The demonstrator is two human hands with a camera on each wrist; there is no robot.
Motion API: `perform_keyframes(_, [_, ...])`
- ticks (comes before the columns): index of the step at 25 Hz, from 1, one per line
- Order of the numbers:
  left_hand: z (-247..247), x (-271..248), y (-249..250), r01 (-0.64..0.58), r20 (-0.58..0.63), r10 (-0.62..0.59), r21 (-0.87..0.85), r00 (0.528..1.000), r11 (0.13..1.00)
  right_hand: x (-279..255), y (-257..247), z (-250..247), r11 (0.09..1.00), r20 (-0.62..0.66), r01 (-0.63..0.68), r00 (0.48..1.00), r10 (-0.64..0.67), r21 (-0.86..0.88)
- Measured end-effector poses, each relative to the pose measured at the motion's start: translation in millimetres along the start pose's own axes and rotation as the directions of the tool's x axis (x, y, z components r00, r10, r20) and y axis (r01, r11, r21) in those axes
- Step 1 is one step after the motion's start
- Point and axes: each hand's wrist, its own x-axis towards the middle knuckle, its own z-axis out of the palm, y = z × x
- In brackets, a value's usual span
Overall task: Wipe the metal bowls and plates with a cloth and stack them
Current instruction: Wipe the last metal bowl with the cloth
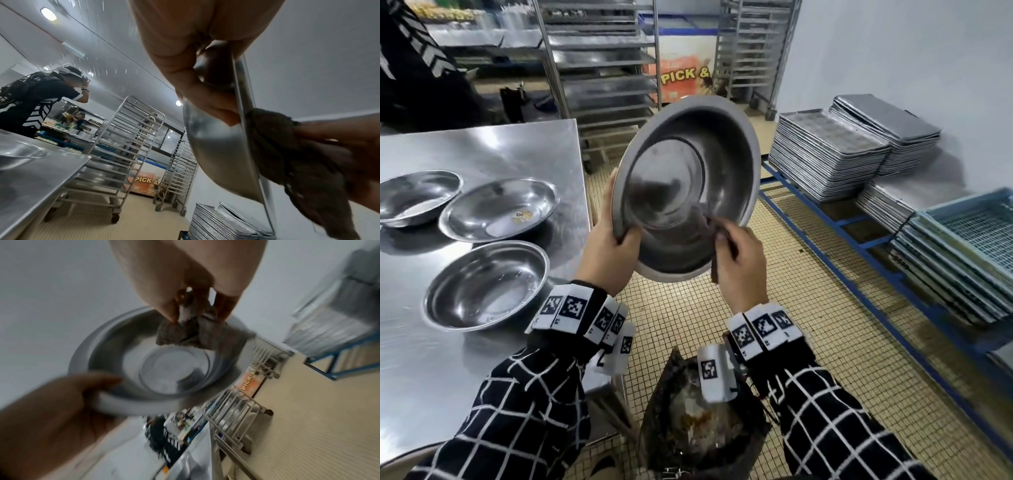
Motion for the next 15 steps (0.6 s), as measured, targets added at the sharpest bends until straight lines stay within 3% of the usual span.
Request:
perform_keyframes(2, [4.8, -4.0, 9.6, 0.002, 0.008, -0.001, -0.094, 1.0, 0.996, -1.5, -2.2, 15.4, 0.972, 0.134, 0.232, 0.965, -0.224, -0.048])
perform_keyframes(3, [6.4, -6.3, 14.1, -0.007, 0.007, 0.008, -0.138, 1.0, 0.99, -4.4, -0.7, 23.2, 0.935, 0.27, 0.349, 0.908, -0.32, -0.066])
perform_keyframes(5, [4.7, -6.8, 20.2, -0.034, 0.002, 0.034, -0.177, 0.999, 0.984, -6.2, 7.2, 27.2, 0.856, 0.514, 0.499, 0.774, -0.369, -0.137])
perform_keyframes(6, [1.8, -5.4, 19.4, -0.038, 0.002, 0.039, -0.182, 0.999, 0.983, -0.2, 13.3, 22.9, 0.811, 0.572, 0.543, 0.744, -0.346, -0.216])
perform_keyframes(8, [-4.2, -3.9, 17.1, -0.023, 0.008, 0.025, -0.187, 1.0, 0.982, 17.6, 23.9, 8.3, 0.672, 0.595, 0.598, 0.752, -0.283, -0.436])
perform_keyframes(10, [-4.0, -4.3, 14.5, -0.023, 0.009, 0.025, -0.186, 1.0, 0.982, 30.3, 31.6, -2.5, 0.558, 0.553, 0.556, 0.81, -0.197, -0.616])
perform_keyframes(12, [1.3, -4.7, 12.5, -0.011, -0.021, 0.007, -0.202, 1.0, 0.979, 21.2, 31.3, 6.2, 0.617, 0.489, 0.508, 0.845, -0.219, -0.601])
perform_keyframes(15, [4.8, -2.9, 9.1, 0.008, -0.095, -0.035, -0.27, 0.995, 0.963, -18.7, 15.4, 30.4, 0.851, 0.421, 0.475, 0.834, -0.356, -0.223])
